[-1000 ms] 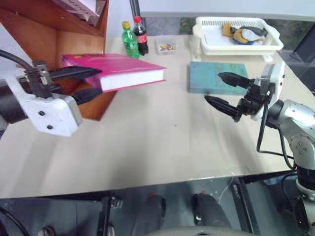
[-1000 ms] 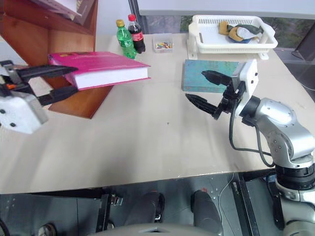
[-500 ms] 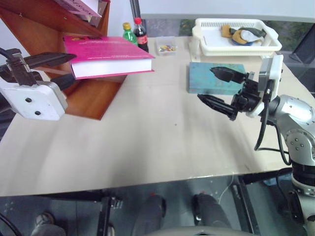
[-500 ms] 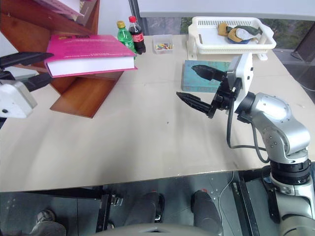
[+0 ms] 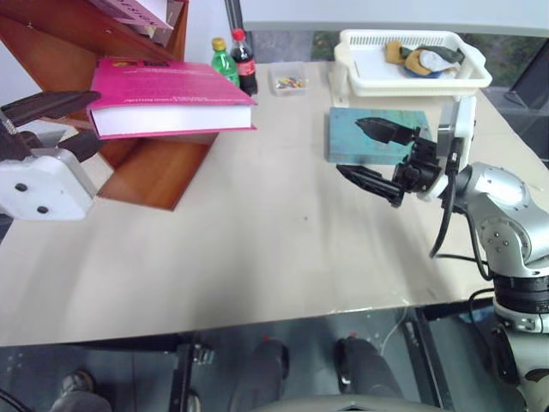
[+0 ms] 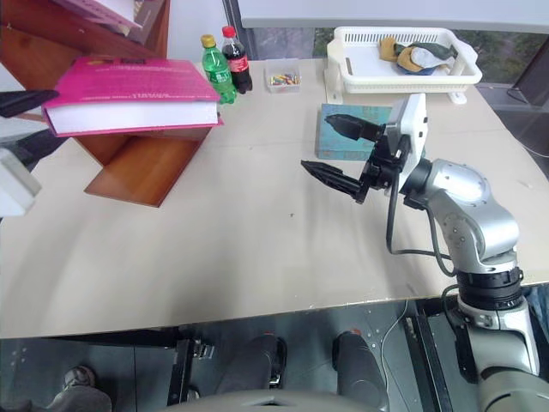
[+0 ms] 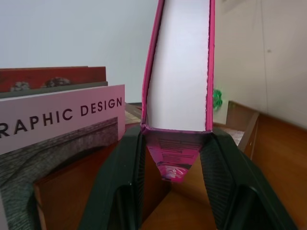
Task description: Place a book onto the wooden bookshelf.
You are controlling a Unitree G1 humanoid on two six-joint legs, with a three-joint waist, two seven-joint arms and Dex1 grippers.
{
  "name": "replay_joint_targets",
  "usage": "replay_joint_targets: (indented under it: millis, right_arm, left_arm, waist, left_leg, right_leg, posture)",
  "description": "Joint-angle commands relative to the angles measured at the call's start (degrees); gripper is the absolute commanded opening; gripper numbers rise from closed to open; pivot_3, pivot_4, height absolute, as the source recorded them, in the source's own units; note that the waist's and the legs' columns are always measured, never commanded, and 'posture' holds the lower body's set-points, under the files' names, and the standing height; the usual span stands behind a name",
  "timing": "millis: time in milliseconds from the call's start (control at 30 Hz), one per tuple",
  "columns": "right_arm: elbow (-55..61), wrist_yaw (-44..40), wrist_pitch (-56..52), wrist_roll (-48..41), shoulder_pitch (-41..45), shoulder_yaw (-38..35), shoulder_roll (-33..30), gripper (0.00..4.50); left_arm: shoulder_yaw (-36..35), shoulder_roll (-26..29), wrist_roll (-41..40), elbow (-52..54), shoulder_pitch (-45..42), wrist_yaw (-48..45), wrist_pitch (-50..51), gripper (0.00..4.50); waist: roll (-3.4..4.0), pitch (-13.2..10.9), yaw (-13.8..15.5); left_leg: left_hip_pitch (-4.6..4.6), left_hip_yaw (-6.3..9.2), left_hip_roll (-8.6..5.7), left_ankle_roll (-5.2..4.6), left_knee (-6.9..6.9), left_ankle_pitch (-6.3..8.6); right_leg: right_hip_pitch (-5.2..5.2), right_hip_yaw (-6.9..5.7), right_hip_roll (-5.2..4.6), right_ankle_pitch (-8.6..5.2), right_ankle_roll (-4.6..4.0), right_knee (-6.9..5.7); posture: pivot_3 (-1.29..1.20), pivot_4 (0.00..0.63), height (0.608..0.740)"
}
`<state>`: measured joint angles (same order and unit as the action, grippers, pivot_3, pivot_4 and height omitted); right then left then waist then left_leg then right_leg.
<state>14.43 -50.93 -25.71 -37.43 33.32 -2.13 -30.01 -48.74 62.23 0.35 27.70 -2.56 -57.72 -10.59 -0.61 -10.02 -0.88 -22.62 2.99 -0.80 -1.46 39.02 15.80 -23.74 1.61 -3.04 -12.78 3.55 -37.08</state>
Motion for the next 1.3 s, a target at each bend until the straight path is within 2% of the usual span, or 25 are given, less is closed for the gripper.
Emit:
replay_joint_targets:
  millis: [33, 233, 567, 800, 900, 1033, 1300]
  right_arm:
    - [-0.58, -1.39, 2.11, 0.54, 1.70, -0.41, 0.20, 4.50]
    - [-2.07, -2.33, 2.44, 1.21, 2.36, -0.01, 0.74, 4.50]
    - [-4.02, -3.48, 2.98, 1.75, 3.90, 0.50, 1.77, 4.50]
    - [-4.49, -4.01, 2.96, 2.07, 4.46, 0.83, 2.49, 4.50]
    - [-4.36, -3.86, 2.71, 2.11, 4.70, 0.87, 2.74, 4.50]
    - [-3.00, -3.23, 1.85, 1.87, 4.58, 0.65, 2.81, 4.50]
    - [4.00, 0.22, -1.44, 0.24, 2.06, 0.05, 2.43, 4.50]
  left_arm:
    - [-6.68, -2.18, -2.95, 3.69, 3.04, -2.17, -0.67, 1.68]
    - [-9.77, -4.74, -3.56, 7.29, 7.05, -2.42, 0.66, 1.68]
    - [-18.07, -5.40, 5.12, 5.18, 10.60, -0.45, 1.77, 1.68]
    - [-20.67, -7.06, 11.39, 6.13, 15.87, -0.90, 6.46, 1.68]
    - [-16.64, -7.06, 13.40, 9.18, 15.12, 0.45, 13.66, 1.68]
    - [-5.25, -3.76, 16.62, 12.09, 9.77, 3.95, 23.71, 1.68]
    - [11.71, 2.80, 16.85, 10.40, -0.87, 6.64, 33.53, 1.68]
  waist:
    - [0.01, -0.01, -0.03]
    - [0.02, -0.01, 0.00]
    - [0.04, -0.02, -0.13]
    - [0.05, -0.03, -0.13]
    - [0.06, -0.03, -0.02]
    - [0.06, -0.03, 0.30]
    - [0.16, -0.08, -0.23]
  left_leg:
    - [0.00, -0.02, 0.00, 0.00, -0.05, 0.00]
    - [0.00, 0.01, 0.00, 0.00, -0.19, 0.00]
    - [0.01, -0.01, 0.00, 0.00, -0.24, 0.00]
    - [0.02, -0.03, 0.00, 0.00, -0.29, 0.00]
    - [0.02, 0.02, 0.00, 0.01, -0.30, 0.00]
    - [0.04, 0.09, -0.02, 0.01, -0.30, 0.00]
    - [0.12, 0.13, -0.01, 0.06, -0.38, -0.03]
  right_leg:
    - [0.00, 0.01, -0.02, 0.00, 0.00, 0.04]
    - [-0.01, -0.01, -0.02, 0.00, -0.01, 0.14]
    - [-0.02, -0.01, -0.02, 0.00, -0.01, 0.17]
    - [-0.01, -0.01, -0.02, 0.00, -0.01, 0.22]
    - [-0.01, -0.03, -0.02, 0.00, -0.01, 0.22]
    - [0.02, -0.06, -0.04, 0.01, 0.00, 0.19]
    - [-0.03, -0.06, 0.04, 0.00, -0.03, 0.01]
  posture:
    - [0.00, 0.150, 0.740]
    - [0.00, 0.150, 0.740]
    - [0.00, 0.150, 0.740]
    - [0.00, 0.150, 0.740]
    - [0.00, 0.150, 0.740]
    - [0.00, 0.150, 0.740]
    - [0.00, 0.150, 0.740]
